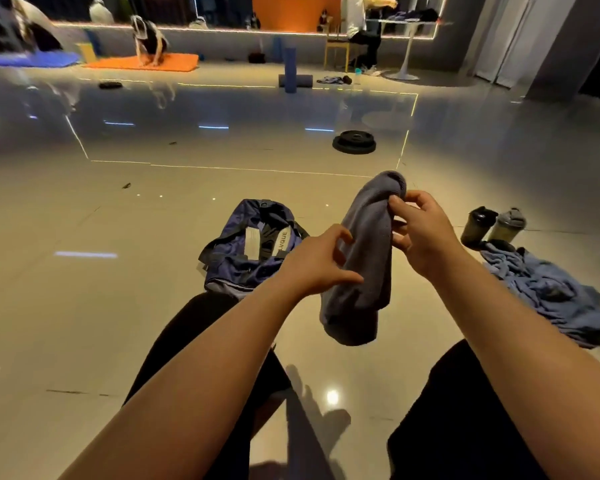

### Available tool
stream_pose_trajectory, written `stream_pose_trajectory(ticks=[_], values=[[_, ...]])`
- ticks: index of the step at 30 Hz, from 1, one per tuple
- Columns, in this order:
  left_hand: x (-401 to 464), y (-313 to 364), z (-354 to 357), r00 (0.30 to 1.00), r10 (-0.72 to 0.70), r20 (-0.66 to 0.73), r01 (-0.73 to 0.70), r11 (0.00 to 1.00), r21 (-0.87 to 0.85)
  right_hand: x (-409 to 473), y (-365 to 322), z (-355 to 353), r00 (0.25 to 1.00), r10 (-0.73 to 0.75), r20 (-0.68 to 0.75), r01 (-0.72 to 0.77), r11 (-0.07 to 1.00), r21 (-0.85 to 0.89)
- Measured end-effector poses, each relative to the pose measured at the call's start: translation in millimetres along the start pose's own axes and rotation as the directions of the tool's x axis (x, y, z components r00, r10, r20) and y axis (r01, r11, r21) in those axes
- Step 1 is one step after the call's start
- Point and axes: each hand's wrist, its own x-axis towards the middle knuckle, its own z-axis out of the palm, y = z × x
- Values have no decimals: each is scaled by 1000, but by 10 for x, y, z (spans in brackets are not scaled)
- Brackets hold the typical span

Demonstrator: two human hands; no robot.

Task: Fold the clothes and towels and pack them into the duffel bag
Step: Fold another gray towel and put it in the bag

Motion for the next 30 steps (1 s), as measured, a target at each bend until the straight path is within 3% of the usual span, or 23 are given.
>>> stream_pose_trajectory(ticks=[6,11,15,20,30], values=[[112,-21,39,1000,-3,19,2,999,51,-43,9,-207,998,33,-60,-33,999,6],[143,-4,-127,987,-39,-158,25,995,-95,-21,68,-167,985,84,-149,-82,996,21],[155,120,-211,969,-48,-243,-9,974,-228,-44,67,-162,974,79,-211,-97,992,-76],[161,246,-213,949,1,-314,-89,960,-266,-125,69,-327,959,33,-283,-100,969,-225],[-16,217,-155,964,52,-261,-113,967,-228,-55,36,-502,957,-82,-279,-28,929,-369]])
